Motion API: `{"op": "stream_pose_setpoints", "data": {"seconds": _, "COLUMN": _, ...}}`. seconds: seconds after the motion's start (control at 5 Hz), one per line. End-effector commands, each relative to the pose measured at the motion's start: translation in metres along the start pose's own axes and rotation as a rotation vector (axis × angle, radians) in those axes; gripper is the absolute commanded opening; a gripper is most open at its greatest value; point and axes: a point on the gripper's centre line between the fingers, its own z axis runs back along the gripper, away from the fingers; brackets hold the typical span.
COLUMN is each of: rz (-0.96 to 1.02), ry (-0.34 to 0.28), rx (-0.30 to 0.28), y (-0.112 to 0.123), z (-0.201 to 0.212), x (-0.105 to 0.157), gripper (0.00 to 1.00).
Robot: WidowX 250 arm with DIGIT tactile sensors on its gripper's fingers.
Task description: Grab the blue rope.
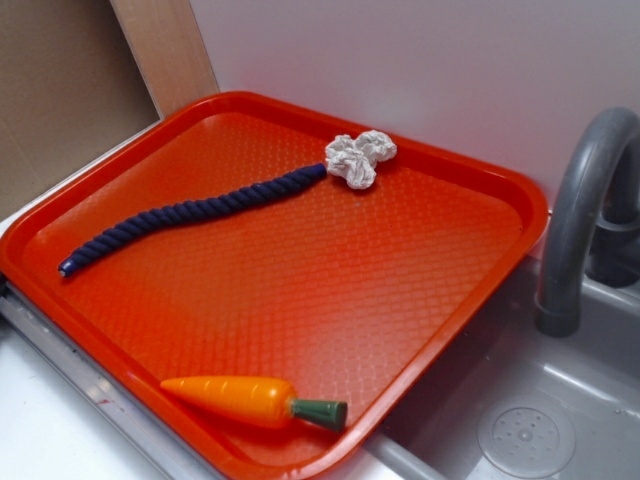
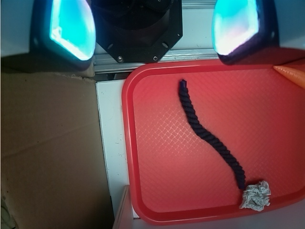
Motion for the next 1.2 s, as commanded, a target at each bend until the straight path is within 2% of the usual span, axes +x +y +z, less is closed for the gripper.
{"op": "stream_pose_setpoints", "data": {"seconds": 0.0, "rz": 0.000, "ry": 0.000, "rx": 0.000, "y": 0.000, "z": 0.000, "x": 0.000, "gripper": 1.00}}
{"op": "stream_pose_setpoints", "data": {"seconds": 0.2, "rz": -0.021, "ry": -0.037, "rx": -0.015, "y": -0.013, "z": -0.015, "x": 0.000, "gripper": 1.00}}
{"op": "stream_pose_setpoints", "data": {"seconds": 0.4, "rz": -0.080, "ry": -0.049, "rx": -0.024, "y": -0.021, "z": -0.033, "x": 0.013, "gripper": 1.00}}
{"op": "stream_pose_setpoints", "data": {"seconds": 0.6, "rz": -0.226, "ry": -0.057, "rx": 0.014, "y": -0.042, "z": -0.055, "x": 0.028, "gripper": 1.00}}
{"op": "stream_pose_setpoints", "data": {"seconds": 0.8, "rz": -0.272, "ry": -0.050, "rx": 0.071, "y": -0.055, "z": -0.086, "x": 0.048, "gripper": 1.00}}
{"op": "stream_pose_setpoints", "data": {"seconds": 1.0, "rz": -0.348, "ry": -0.010, "rx": 0.099, "y": -0.072, "z": -0.121, "x": 0.063, "gripper": 1.00}}
